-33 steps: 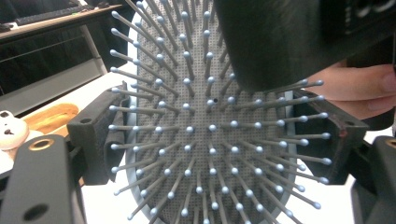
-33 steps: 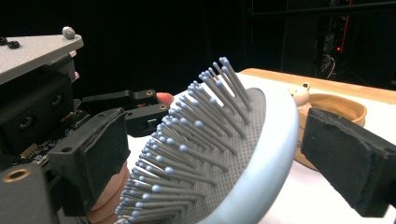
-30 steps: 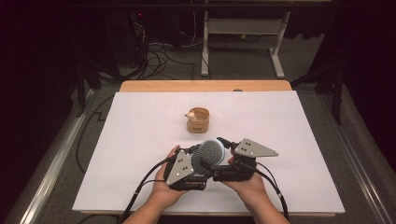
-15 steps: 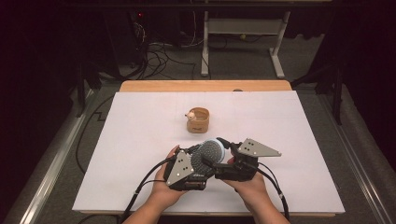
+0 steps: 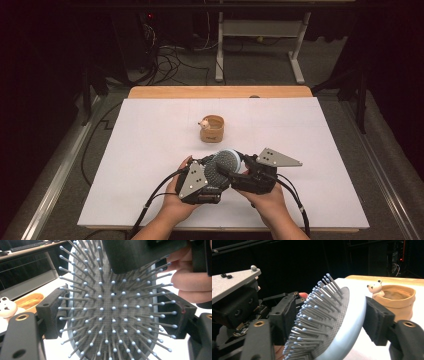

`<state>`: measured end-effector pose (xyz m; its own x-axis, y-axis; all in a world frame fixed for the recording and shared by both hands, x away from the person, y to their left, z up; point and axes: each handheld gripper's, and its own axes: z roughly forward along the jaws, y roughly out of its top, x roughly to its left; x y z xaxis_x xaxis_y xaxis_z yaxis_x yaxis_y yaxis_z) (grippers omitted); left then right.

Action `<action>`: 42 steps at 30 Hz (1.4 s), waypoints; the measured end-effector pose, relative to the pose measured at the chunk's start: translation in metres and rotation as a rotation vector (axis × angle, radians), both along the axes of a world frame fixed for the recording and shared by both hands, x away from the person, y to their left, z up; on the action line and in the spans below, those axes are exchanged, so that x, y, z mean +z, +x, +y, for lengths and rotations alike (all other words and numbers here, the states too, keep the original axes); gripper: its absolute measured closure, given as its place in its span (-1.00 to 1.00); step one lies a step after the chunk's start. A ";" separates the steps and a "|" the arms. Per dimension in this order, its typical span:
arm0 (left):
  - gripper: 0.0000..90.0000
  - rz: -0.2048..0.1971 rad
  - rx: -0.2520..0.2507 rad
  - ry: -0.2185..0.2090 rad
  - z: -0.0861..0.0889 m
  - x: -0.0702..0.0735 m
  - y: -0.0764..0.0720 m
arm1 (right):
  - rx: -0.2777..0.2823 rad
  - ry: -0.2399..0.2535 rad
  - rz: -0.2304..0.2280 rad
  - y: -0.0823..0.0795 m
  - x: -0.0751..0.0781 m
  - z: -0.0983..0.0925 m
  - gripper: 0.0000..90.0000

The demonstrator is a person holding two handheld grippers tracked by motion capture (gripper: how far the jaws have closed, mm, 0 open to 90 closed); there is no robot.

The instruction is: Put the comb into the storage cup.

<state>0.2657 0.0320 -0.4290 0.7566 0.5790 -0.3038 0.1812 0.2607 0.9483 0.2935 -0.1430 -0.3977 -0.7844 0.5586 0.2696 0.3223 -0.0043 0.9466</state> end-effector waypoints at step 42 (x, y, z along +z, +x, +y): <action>-0.54 -0.027 0.015 0.033 -0.003 -0.002 -0.002 | -0.019 0.037 0.067 0.001 0.001 -0.006 0.19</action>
